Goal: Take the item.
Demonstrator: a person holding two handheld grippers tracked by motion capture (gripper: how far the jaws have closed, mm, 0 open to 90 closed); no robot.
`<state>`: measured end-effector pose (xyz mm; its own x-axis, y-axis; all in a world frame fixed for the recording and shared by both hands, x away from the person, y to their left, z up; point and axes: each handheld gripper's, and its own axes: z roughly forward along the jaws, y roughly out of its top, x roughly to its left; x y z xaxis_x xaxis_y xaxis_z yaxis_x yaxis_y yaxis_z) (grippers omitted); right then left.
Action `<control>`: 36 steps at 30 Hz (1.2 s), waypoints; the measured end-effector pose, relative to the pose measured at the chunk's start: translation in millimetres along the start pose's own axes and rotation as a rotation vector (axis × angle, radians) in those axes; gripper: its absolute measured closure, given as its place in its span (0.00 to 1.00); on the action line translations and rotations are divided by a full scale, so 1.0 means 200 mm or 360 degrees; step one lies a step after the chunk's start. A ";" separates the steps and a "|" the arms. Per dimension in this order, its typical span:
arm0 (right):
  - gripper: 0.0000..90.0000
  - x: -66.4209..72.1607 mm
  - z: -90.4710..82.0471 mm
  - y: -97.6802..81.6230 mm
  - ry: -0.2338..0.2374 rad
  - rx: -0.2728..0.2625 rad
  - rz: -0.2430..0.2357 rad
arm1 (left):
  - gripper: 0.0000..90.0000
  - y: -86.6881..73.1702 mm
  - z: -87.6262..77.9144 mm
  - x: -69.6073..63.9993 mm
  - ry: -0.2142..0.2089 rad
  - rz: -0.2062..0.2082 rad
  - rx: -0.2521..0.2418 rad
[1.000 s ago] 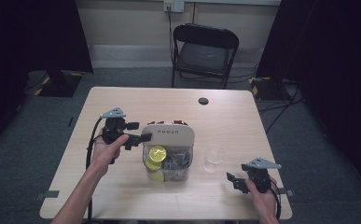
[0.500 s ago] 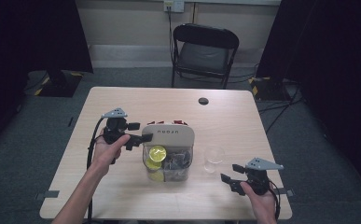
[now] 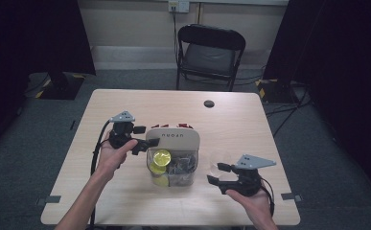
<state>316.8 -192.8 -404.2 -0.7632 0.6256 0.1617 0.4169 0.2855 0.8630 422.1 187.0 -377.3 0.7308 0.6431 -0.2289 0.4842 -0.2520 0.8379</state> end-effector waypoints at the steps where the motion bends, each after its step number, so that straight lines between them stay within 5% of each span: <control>1: 0.42 0.01 0.02 0.02 0.0018 0.0003 -0.0016 | 0.18 0.00 0.00 0.00 -0.0005 0.0002 0.0000; 12: 0.58 0.07 0.31 0.20 0.0204 0.0013 -0.0087 | 0.17 0.00 -0.01 0.02 -0.0035 -0.0024 -0.0024; 19: 0.60 0.06 0.40 0.25 0.0248 0.0002 -0.0084 | 0.17 0.00 -0.01 0.02 -0.0030 -0.0009 -0.0010; 27: 0.62 0.05 0.49 0.25 0.0268 0.0067 -0.0079 | 0.17 0.00 -0.01 0.02 -0.0026 -0.0002 -0.0011; 36: 0.67 0.01 0.49 0.23 0.0222 0.0140 -0.0075 | 0.17 -0.01 0.00 0.02 -0.0041 -0.0011 0.0000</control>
<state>383.3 -107.4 -412.3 -0.8416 0.5049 0.1919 0.4158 0.3788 0.8268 425.4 190.2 -379.5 0.7393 0.6262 -0.2475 0.4895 -0.2474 0.8362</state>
